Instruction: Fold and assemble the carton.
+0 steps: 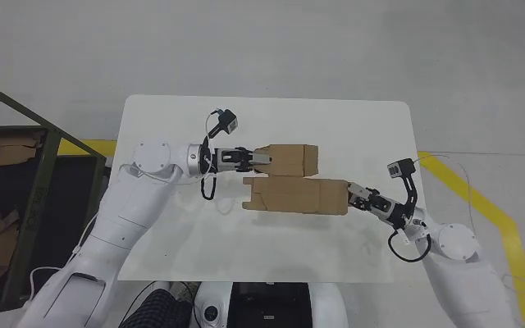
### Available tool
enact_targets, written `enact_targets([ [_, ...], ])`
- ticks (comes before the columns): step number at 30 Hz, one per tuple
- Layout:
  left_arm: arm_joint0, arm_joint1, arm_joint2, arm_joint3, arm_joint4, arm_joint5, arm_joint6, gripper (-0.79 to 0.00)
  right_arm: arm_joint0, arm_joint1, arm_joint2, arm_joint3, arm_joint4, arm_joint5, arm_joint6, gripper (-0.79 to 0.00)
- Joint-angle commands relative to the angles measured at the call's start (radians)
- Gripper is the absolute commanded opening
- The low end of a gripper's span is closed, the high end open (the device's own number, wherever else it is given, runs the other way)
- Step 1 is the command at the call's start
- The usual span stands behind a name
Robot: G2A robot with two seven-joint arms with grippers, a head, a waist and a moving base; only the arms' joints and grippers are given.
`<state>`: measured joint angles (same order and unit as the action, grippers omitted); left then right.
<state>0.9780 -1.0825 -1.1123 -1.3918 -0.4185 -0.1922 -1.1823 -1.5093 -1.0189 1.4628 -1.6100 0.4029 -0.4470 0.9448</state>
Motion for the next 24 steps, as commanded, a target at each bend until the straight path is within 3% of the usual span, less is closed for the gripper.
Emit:
enact_targets([
  [1,-0.004,0.003,0.011,-0.011,0.096,0.013,0.018,-0.785,-0.001,0.003,0.022,-0.006,-0.013,-0.009,-0.008,0.000],
  [13,-0.004,0.008,0.045,-0.052,0.279,0.080,0.092,-0.785,-0.018,0.009,0.075,-0.045,-0.048,-0.041,-0.052,0.000],
  [24,0.002,0.004,0.037,-0.037,0.204,0.076,0.124,-0.785,-0.036,0.013,0.084,-0.031,-0.032,-0.049,-0.022,0.000],
])
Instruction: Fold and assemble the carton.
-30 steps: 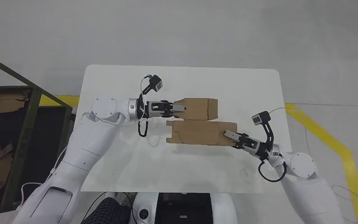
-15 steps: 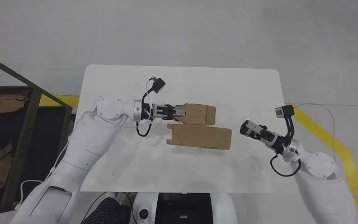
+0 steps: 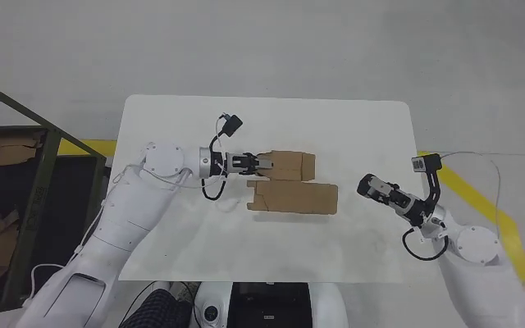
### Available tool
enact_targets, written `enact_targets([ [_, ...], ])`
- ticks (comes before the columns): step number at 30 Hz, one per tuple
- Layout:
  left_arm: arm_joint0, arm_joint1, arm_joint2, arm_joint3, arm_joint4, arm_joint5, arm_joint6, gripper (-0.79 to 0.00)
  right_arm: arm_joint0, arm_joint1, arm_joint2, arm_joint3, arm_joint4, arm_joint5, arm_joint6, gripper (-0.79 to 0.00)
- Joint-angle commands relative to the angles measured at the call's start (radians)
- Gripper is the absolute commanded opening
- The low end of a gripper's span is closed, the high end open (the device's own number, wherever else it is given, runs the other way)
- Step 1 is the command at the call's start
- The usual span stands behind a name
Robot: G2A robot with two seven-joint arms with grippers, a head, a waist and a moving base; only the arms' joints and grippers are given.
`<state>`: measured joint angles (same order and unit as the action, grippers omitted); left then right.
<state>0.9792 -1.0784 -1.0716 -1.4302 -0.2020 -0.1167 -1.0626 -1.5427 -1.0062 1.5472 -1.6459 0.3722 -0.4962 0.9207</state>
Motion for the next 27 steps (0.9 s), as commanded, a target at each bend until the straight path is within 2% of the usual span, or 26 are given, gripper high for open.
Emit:
enact_targets([
  [1,0.002,0.000,-0.008,0.003,-0.022,0.002,0.007,-0.785,-0.005,0.001,0.001,0.008,-0.006,0.000,0.004,0.000],
  [14,0.004,-0.003,-0.017,0.001,-0.097,0.011,0.006,-0.785,-0.018,-0.003,-0.077,-0.008,-0.004,-0.037,0.065,-0.003],
  [16,0.002,-0.004,-0.013,0.003,-0.108,0.015,0.006,-0.785,-0.015,-0.005,-0.096,-0.009,-0.003,-0.046,0.066,-0.296],
  [17,0.001,-0.005,-0.011,0.004,-0.110,0.017,0.005,-0.785,-0.012,-0.006,-0.104,-0.007,-0.004,-0.051,0.066,-0.385],
  [27,-0.008,-0.013,0.008,0.019,-0.139,0.023,0.013,-0.785,0.008,-0.011,-0.170,-0.012,-0.001,-0.069,0.081,-0.486],
])
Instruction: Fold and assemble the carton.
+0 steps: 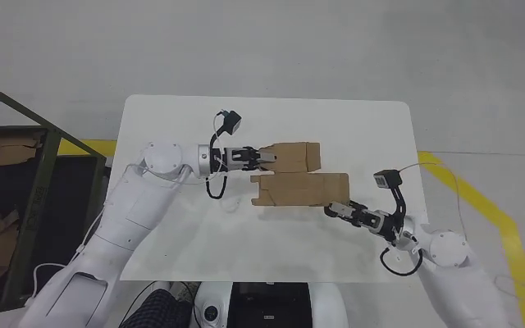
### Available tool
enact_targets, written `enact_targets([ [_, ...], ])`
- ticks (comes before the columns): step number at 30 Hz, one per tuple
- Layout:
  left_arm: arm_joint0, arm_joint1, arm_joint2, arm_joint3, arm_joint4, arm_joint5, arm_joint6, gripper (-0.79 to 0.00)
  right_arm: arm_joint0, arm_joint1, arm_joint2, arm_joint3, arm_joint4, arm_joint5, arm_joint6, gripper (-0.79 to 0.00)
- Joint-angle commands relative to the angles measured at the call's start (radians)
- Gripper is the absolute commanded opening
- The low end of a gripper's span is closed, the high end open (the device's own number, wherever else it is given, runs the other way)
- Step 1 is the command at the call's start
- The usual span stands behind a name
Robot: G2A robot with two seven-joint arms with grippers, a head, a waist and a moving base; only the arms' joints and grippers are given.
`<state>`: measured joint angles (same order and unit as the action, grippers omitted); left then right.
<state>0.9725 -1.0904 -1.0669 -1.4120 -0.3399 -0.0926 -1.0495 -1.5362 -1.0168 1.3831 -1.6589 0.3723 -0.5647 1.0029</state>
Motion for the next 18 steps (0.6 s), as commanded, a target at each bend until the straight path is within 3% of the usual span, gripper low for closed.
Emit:
enact_targets([
  [1,-0.002,-0.002,0.006,0.002,-0.002,-0.002,0.000,-0.785,0.004,-0.001,-0.013,0.001,-0.003,-0.001,-0.001,-0.505],
  [12,-0.008,-0.005,0.010,0.018,-0.017,-0.009,-0.018,-0.785,0.018,-0.003,-0.037,0.025,-0.012,0.009,-0.027,-0.748],
  [18,-0.001,-0.003,0.003,0.020,-0.024,-0.013,-0.029,-0.785,0.020,-0.003,-0.038,0.031,-0.006,0.022,-0.042,-0.785],
])
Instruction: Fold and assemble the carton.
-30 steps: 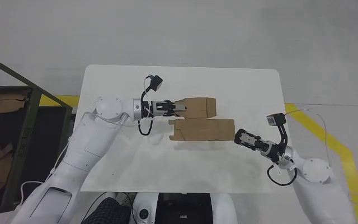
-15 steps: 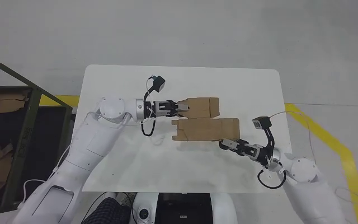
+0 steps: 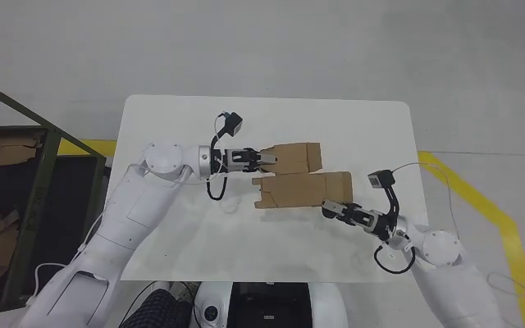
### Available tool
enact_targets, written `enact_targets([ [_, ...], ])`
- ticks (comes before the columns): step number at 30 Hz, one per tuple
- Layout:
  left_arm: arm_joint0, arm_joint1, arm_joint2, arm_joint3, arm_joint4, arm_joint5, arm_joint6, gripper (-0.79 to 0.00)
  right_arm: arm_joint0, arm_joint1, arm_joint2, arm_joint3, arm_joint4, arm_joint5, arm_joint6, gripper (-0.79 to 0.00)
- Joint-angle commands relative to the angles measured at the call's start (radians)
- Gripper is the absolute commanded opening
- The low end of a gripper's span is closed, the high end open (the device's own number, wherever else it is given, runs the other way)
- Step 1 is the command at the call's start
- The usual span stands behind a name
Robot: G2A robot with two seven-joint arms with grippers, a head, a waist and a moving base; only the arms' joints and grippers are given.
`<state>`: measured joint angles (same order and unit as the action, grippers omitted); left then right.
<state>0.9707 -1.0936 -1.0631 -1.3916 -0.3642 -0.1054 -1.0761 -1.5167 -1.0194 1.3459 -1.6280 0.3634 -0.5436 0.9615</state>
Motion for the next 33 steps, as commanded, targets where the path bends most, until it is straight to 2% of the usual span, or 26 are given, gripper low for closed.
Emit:
enact_targets([
  [1,0.002,0.001,-0.002,-0.001,0.000,0.000,-0.003,-0.785,0.001,0.000,-0.001,0.000,0.006,0.002,-0.001,-0.785],
  [2,0.003,0.001,-0.003,-0.003,-0.002,-0.001,-0.006,-0.763,0.001,0.000,-0.002,0.000,0.009,0.002,-0.002,-0.785],
  [5,0.005,0.002,-0.008,-0.009,-0.002,-0.004,-0.009,-0.563,0.002,0.000,-0.004,0.000,0.018,0.006,-0.002,-0.785],
  [7,0.007,0.003,-0.012,-0.013,-0.003,-0.006,-0.008,-0.474,0.003,0.000,-0.005,0.000,0.024,0.009,-0.004,-0.785],
  [11,0.010,0.004,-0.020,-0.019,-0.004,-0.011,-0.003,-0.431,0.003,0.000,-0.006,0.001,0.032,0.014,-0.007,-0.785],
  [16,0.016,0.007,-0.033,-0.023,-0.007,-0.015,0.004,-0.465,0.001,0.001,-0.002,0.002,0.037,0.019,-0.006,-0.785],
  [20,0.027,0.010,-0.050,-0.031,-0.017,-0.019,0.005,-0.576,-0.002,0.003,-0.001,0.002,0.039,0.025,-0.002,-0.785],
  [22,0.033,0.012,-0.059,-0.038,-0.021,-0.021,0.007,-0.662,-0.003,0.003,-0.001,0.002,0.038,0.027,-0.001,-0.785],
  [24,0.038,0.013,-0.064,-0.046,-0.023,-0.021,0.005,-0.699,-0.003,0.003,-0.002,0.002,0.038,0.027,0.000,-0.785],
  [33,0.028,0.010,-0.043,-0.040,-0.006,-0.012,0.010,-0.683,-0.004,0.004,-0.003,0.000,0.042,0.026,-0.001,-0.785],
])
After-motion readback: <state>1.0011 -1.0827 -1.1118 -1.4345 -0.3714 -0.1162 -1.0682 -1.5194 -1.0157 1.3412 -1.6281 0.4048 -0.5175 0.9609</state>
